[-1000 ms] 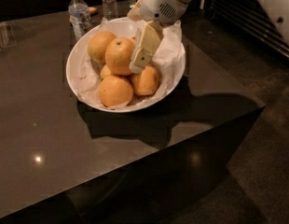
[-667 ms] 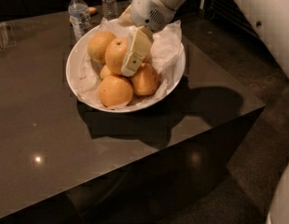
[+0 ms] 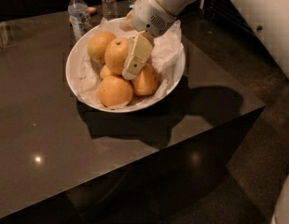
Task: Pick orange from white bowl
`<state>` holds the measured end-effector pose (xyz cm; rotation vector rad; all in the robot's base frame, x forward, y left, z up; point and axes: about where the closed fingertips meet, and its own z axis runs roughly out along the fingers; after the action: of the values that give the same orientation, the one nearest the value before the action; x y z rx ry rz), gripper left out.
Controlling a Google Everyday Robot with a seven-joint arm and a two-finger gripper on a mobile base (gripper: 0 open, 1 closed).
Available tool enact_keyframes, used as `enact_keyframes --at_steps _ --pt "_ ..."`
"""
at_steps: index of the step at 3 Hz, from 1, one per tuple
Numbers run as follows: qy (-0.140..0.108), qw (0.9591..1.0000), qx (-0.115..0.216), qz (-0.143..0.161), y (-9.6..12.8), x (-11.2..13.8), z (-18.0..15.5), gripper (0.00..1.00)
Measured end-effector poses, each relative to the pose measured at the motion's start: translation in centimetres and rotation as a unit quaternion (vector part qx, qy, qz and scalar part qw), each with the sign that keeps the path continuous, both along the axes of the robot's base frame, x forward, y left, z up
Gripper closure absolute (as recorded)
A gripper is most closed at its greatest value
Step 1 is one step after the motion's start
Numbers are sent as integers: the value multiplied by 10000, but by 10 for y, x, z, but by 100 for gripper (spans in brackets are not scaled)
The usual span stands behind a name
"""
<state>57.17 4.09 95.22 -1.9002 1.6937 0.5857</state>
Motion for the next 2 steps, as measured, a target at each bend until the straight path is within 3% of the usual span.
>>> enact_keyframes --at_steps 2 --pt "214 9997 101 56 10 -2 -18 0"
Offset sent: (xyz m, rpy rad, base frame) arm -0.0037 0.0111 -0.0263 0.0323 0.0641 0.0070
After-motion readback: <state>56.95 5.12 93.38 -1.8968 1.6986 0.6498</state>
